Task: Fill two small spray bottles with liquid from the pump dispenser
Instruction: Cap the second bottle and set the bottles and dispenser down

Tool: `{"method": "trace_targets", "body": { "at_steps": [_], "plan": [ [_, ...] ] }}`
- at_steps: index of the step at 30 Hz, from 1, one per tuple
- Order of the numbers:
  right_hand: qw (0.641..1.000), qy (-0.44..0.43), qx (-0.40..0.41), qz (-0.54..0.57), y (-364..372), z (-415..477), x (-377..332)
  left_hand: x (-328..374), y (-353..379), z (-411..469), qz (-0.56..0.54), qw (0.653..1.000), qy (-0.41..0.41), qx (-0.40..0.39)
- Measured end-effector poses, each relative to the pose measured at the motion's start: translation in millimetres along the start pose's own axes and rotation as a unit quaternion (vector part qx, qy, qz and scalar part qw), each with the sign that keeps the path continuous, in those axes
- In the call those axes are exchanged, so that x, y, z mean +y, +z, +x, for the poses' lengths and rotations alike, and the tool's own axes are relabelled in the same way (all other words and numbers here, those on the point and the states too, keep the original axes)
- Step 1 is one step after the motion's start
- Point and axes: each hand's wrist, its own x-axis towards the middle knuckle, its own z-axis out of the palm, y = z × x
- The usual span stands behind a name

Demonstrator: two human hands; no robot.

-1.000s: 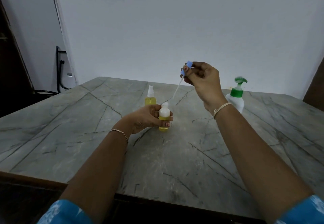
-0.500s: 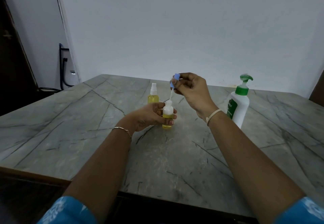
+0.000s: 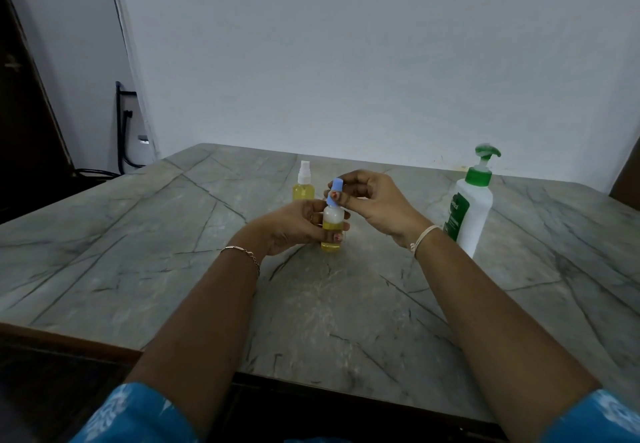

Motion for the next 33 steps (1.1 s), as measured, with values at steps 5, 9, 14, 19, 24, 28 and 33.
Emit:
{"method": "trace_targets", "body": {
  "at_steps": [5,9,14,19,24,28,33],
  "plan": [
    [1.000,-0.011,0.019,-0.006,1.2,-1.0,-1.2,-2.4,1.0,1.9,0.018,1.000,0.006,0.008],
    [0.999,-0.007,0.046,-0.024,1.2,0.4,1.0,-3.3,6.8,3.2,0.016,0.999,0.019,0.020],
    [0.998,0.004,0.053,-0.041,1.7,2.0,4.5,-5.5,11.4,5.8,0.022,0.998,0.032,0.040],
    [0.994,0.083,-0.031,0.066,-8.6,-1.7,-3.6,-4.3,13.4,7.2,0.049,0.997,0.035,0.057],
    [0.992,0.091,0.065,0.055,-13.1,-0.1,0.5,-7.4,13.6,10.9,0.063,0.994,0.049,0.072],
    [0.991,0.072,0.098,0.054,-13.6,0.0,4.6,-9.2,13.6,12.7,0.059,0.994,0.050,0.077],
    [0.993,0.051,-0.062,0.092,-12.8,0.5,10.1,-7.6,13.1,11.5,0.065,0.994,0.047,0.071]
  ]
}}
